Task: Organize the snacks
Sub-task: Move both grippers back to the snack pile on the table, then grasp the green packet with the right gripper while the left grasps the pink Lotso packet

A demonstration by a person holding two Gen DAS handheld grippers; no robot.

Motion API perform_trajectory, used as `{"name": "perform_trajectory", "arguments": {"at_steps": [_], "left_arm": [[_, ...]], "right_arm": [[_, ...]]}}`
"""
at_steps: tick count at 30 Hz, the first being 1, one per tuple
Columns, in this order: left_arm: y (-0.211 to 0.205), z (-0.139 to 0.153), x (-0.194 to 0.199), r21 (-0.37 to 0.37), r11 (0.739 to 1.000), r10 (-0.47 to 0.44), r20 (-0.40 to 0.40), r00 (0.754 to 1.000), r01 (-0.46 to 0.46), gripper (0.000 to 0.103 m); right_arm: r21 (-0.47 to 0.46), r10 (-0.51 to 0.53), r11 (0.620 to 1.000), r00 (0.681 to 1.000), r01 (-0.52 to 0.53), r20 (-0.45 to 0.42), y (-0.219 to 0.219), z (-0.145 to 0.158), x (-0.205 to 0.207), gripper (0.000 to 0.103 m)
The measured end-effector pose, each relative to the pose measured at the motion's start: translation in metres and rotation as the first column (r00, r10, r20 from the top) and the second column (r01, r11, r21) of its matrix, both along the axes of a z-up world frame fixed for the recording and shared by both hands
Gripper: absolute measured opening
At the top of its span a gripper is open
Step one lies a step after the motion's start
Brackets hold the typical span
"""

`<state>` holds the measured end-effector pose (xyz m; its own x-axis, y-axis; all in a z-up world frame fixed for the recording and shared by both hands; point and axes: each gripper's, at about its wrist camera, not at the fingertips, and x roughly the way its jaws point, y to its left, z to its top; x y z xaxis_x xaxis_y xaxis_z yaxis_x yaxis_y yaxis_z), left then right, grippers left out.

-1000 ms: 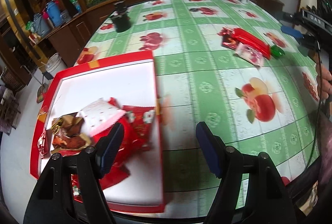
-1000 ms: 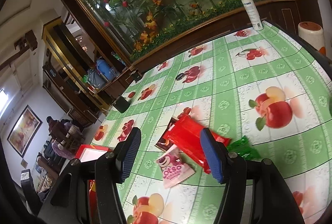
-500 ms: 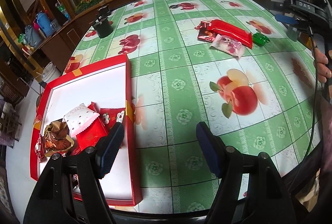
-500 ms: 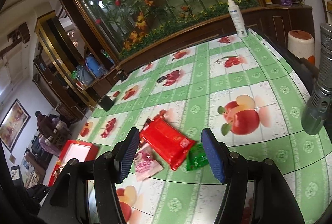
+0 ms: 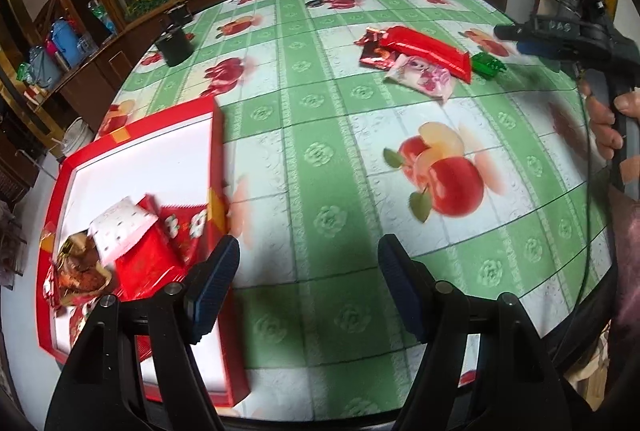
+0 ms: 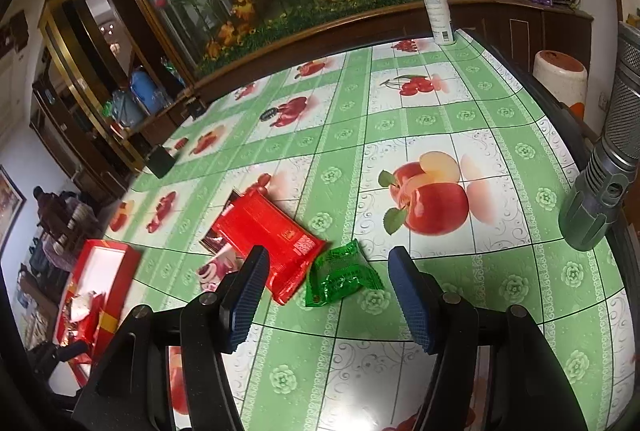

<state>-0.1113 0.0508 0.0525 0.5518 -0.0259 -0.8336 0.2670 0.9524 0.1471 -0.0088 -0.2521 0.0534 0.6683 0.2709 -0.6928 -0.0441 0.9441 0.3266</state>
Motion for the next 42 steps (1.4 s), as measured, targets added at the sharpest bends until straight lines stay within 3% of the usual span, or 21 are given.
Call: {"name": "perform_trajectory", "arguments": {"at_steps": [8, 11, 13, 15, 17, 19, 23, 29, 34, 37, 40, 42], "left_arm": [[-0.026, -0.005, 0.012, -0.004, 0.998, -0.060, -0.007, 0.998, 0.059, 0.072], [-0.037, -0.006, 0.026, 0.012, 0.997, -0.072, -0.012, 0.997, 0.072, 0.072], [-0.042, -0.004, 0.040, -0.018, 0.997, -0.069, -0.025, 0.997, 0.069, 0.071], [-0.045, -0.002, 0.054, -0.051, 0.998, -0.050, -0.047, 0.998, 0.047, 0.071], [-0.052, 0.002, 0.069, -0.094, 0.995, -0.045, -0.054, 0.998, 0.040, 0.071], [-0.063, 0.005, 0.086, -0.084, 0.996, -0.025, -0.033, 0.999, 0.022, 0.071], [-0.081, 0.002, 0.113, -0.111, 0.994, 0.013, -0.056, 0.998, -0.019, 0.071], [-0.099, -0.012, 0.137, -0.153, 0.984, 0.074, -0.098, 0.992, -0.088, 0.071], [-0.106, -0.023, 0.150, -0.220, 0.967, 0.105, -0.110, 0.988, -0.127, 0.071], [-0.108, -0.031, 0.152, -0.215, 0.970, 0.089, -0.120, 0.989, -0.113, 0.072], [-0.114, -0.035, 0.148, -0.148, 0.987, 0.048, -0.078, 0.996, -0.059, 0.072], [-0.110, -0.035, 0.148, -0.168, 0.984, 0.040, -0.065, 0.997, -0.050, 0.072]], "right_arm": [[0.038, -0.044, 0.998, 0.986, 0.051, -0.160, -0.001, -0.033, 0.022, 0.062], [0.011, -0.062, 0.998, 0.986, 0.065, -0.152, 0.005, -0.035, 0.026, 0.060], [-0.009, -0.068, 0.998, 0.987, 0.067, -0.144, 0.010, -0.035, 0.027, 0.051], [-0.072, -0.077, 0.995, 0.989, 0.068, -0.127, 0.017, -0.035, 0.028, 0.040], [-0.128, -0.073, 0.990, 0.991, 0.059, -0.112, 0.024, -0.036, 0.029, 0.039], [-0.195, -0.068, 0.980, 0.993, 0.048, -0.098, 0.031, -0.036, 0.029, 0.034], [-0.379, -0.044, 0.925, 0.998, 0.022, -0.049, 0.052, -0.038, 0.024, 0.031], [-0.257, -0.089, 0.964, 0.993, 0.064, -0.084, 0.027, -0.036, 0.027, 0.032], [-0.258, -0.090, 0.964, 0.992, 0.066, -0.084, 0.027, -0.036, 0.027, 0.032], [-0.237, -0.091, 0.969, 0.992, 0.068, -0.088, 0.025, -0.036, 0.027, 0.032], [-0.235, -0.091, 0.970, 0.992, 0.068, -0.087, 0.025, -0.036, 0.028, 0.032], [-0.238, -0.091, 0.969, 0.992, 0.068, -0.087, 0.025, -0.036, 0.028, 0.032]]}}
